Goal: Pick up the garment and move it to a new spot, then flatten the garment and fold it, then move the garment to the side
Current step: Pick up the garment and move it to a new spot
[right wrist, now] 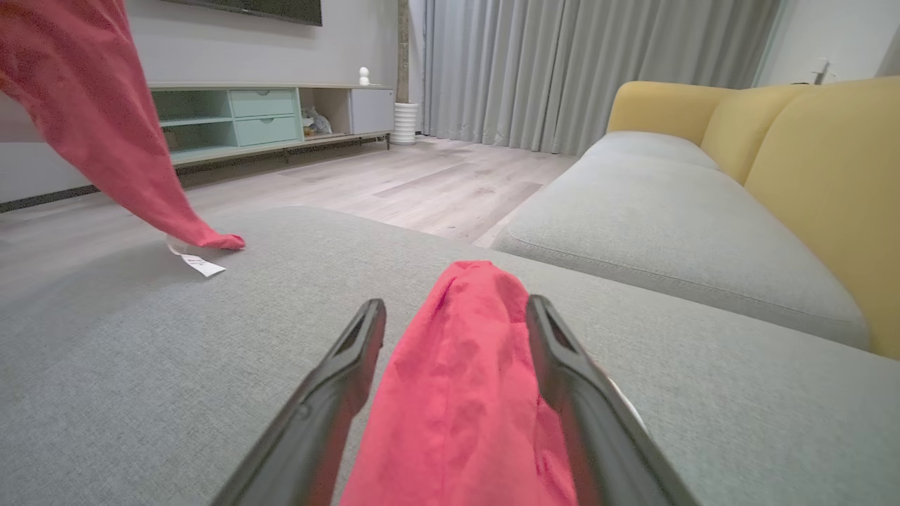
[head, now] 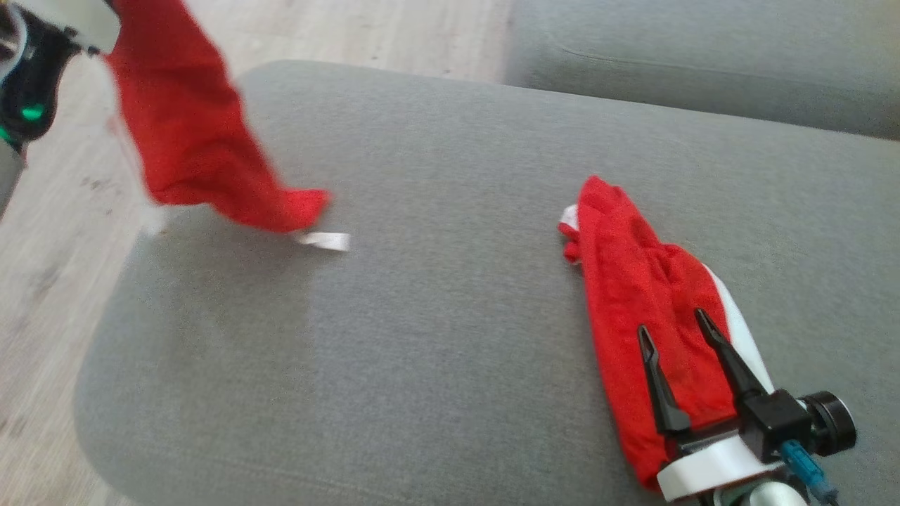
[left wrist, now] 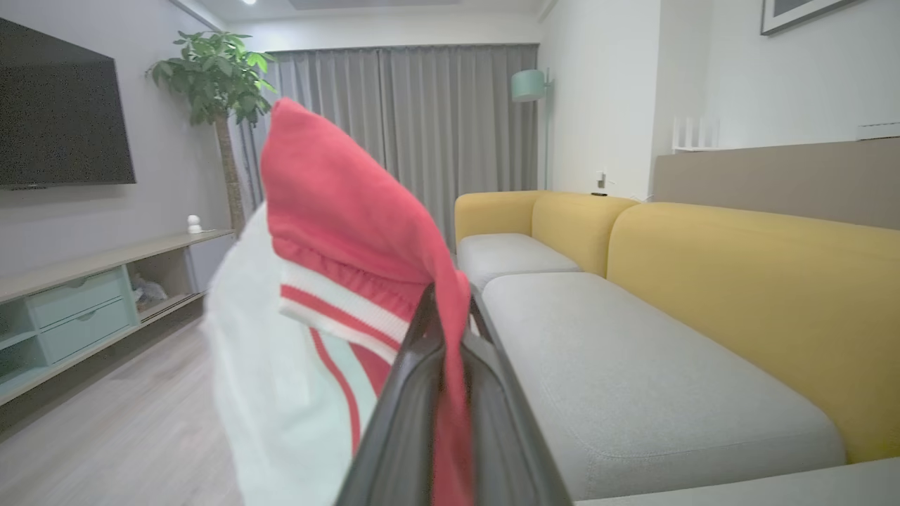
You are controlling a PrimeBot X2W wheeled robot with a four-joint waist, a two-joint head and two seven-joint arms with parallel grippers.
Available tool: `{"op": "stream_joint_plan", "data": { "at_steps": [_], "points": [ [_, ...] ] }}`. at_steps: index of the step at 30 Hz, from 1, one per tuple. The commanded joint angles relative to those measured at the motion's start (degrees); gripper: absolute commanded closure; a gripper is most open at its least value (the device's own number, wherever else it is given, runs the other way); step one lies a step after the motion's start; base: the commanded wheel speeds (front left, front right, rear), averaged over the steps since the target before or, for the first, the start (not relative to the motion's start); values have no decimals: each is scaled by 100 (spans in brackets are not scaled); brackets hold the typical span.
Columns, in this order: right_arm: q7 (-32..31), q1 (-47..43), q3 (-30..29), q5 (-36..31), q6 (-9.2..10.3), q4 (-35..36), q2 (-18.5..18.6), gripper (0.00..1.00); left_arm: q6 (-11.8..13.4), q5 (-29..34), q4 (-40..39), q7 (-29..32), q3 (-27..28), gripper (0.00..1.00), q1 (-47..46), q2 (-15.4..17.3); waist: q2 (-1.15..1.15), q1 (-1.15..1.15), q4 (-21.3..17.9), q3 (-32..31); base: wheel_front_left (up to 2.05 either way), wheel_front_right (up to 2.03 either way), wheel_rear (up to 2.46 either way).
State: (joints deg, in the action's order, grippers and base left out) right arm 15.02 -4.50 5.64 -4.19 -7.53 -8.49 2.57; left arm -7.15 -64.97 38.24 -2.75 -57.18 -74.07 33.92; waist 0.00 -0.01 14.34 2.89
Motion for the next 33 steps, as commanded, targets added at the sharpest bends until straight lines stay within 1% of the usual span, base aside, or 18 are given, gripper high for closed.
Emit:
{"op": "stream_joint_plan", "data": {
  "at_steps": [1, 4, 8, 14, 16, 17, 18, 19, 21, 23, 25, 27, 30, 31, 33],
  "points": [
    [-2, 13, 121, -52, 4, 180, 31, 0, -34, 3, -85, -76, 215, 100, -141, 220, 0, 1, 190, 4, 0, 0, 0],
    [-2, 41, 108, -92, 4, 203, 31, 0, -34, -88, -159, -156, 125, 100, 232, 237, 0, 1, 259, 92, 0, 0, 0],
    [-2, 128, 132, -134, 4, 219, 31, 0, -34, -352, -307, -377, 10, 100, 1049, 155, 0, 1, 250, 220, 0, 0, 0],
    [-2, 247, 114, -137, 4, 225, 33, 0, -34, -783, -386, -829, -131, 100, 2459, -22, 0, 1, -23, 427, 0, 0, 0],
    [-2, 273, 104, -134, 4, 229, 33, 0, -21, -763, -342, -912, -168, 100, 2644, -44, 0, 1, -87, 474, 0, 0, 0],
    [-2, 301, 98, -129, 4, 225, 33, 0, 59, -690, -274, -1001, -199, 100, 2797, -78, 0, 1, -148, 510, 0, 0, 0],
    [-2, 328, 96, -127, 4, 219, 33, 0, 132, -568, -215, -1071, -255, 65, 2930, -115, 0, 1, -214, 536, 0, 0, 0],
    [-2, 352, 89, -122, 4, 214, 33, 0, 233, -449, -170, -1132, -273, 0, 3050, -164, 0, 1, -281, 553, 0, 0, 0],
    [-2, 381, 54, -96, 4, 204, 33, 0, 485, -206, -167, -1206, -189, 0, 3289, -285, 0, 1, -416, 542, 0, 0, 0],
    [-2, 369, -12, -36, 4, 195, 32, 0, 828, 209, -392, -1219, 252, 0, 3529, -422, 0, 1, -525, 480, 0, 0, 0],
    [-2, 317, -34, 14, 4, 178, 32, 0, 1270, 873, -780, -1221, 832, 0, 3964, -570, 0, 1, -642, 358, 0, 0, 0],
    [-2, 241, -28, 58, 4, 153, 32, 0, 1741, 1673, -1282, -1222, 1399, 0, 4539, -758, 0, 1, -756, 197, 0, 0, 0],
    [-2, 107, -13, 190, 4, 100, 32, 0, 2384, 2805, -2096, -1223, 2231, 0, 5529, -1149, 0, 1, -949, -77, 0, 0, 0],
    [-2, 64, -19, 271, 4, 73, 32, 0, 2520, 3147, -2351, -1223, 2458, 0, 5857, -1286, 0, 1, -1023, -166, 0, 0, 0],
    [-2, -5, -24, 387, 4, 40, 32, 0, 2652, 3738, -2799, -1223, 2796, 0, 6438, -1572, 0, 1, -1140, -267, 0, 0, 0]
  ]
}}
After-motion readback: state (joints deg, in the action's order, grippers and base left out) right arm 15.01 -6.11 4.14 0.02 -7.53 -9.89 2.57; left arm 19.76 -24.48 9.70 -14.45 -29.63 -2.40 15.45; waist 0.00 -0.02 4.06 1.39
